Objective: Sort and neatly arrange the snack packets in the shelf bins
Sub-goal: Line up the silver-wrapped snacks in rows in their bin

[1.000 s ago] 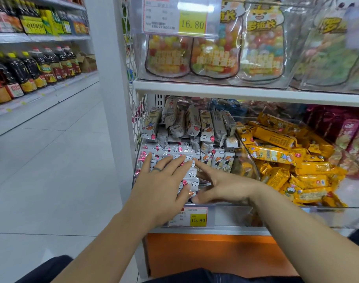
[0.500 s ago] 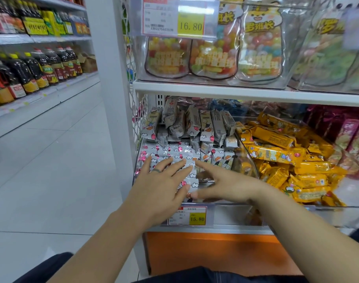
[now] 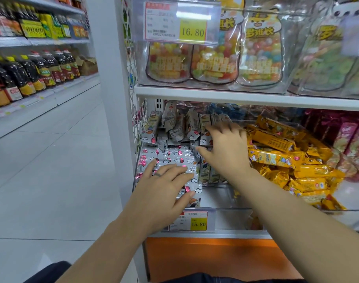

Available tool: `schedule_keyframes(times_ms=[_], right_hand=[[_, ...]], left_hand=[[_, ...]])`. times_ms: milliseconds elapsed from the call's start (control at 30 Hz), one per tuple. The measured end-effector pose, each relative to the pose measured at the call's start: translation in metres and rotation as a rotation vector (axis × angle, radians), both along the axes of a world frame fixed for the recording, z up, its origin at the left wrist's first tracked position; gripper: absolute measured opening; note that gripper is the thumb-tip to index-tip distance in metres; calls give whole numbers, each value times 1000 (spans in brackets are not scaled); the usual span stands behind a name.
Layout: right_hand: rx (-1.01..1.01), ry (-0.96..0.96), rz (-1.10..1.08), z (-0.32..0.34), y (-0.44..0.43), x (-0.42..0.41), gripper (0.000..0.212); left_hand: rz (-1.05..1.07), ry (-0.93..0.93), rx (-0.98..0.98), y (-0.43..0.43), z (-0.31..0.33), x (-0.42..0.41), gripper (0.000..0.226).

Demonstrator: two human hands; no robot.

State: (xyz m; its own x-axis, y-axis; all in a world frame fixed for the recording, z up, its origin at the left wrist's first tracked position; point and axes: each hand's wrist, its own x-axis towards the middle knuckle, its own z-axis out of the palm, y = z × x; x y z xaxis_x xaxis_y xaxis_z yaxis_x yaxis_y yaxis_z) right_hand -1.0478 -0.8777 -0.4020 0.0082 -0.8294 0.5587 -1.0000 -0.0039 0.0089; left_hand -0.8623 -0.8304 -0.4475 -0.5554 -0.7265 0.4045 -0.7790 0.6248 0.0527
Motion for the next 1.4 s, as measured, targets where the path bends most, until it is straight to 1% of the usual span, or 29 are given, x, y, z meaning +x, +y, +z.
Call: schedule_keyframes(times_ms=[133, 333, 500, 667, 733, 800, 900, 967, 1067, 1133, 1167, 1233, 1333, 1400], right_hand=[[-80, -22, -21, 1, -6, 2, 50], [-83, -46, -3, 1, -6, 3, 50], [-273, -119, 137, -3, 2, -3, 21], [-445, -161, 226, -8, 23, -17, 11], [-486, -211, 274, -8, 31, -21, 8], [-505, -257, 314, -8, 38, -23, 9], [-503, -364, 331, -3, 43, -26, 10], [-488, -484, 361, -1, 46, -29, 6], [-445, -616, 386, 0, 50, -30, 5], [-408, -660, 384, -2, 55, -28, 6], [-393, -671, 380, -2, 57, -28, 7], [-368, -697, 377, -1, 60, -28, 7], [-302, -763, 365, 3, 64, -32, 8], [-255, -842, 368, 6, 68, -35, 8]], left_hand=[[0, 30, -10, -1, 0, 2, 44], [9, 48, 0, -1, -1, 2, 44], [11, 50, 6, 0, 1, 2, 44], [11, 54, 47, 1, 0, 2, 46], [9, 70, 47, 3, 3, 1, 47], [21, 93, 24, 3, 9, -2, 47], [61, 160, -31, -3, 24, -13, 37], [90, 160, -35, -11, 36, -24, 38], [176, 33, 35, -24, 51, -42, 48], [246, -55, 59, -30, 57, -51, 50], [267, -64, 61, -31, 58, -54, 50], [295, -20, 75, -33, 57, -57, 49], [318, 131, 114, -34, 52, -59, 45], [331, 225, 118, -34, 51, -60, 40]])
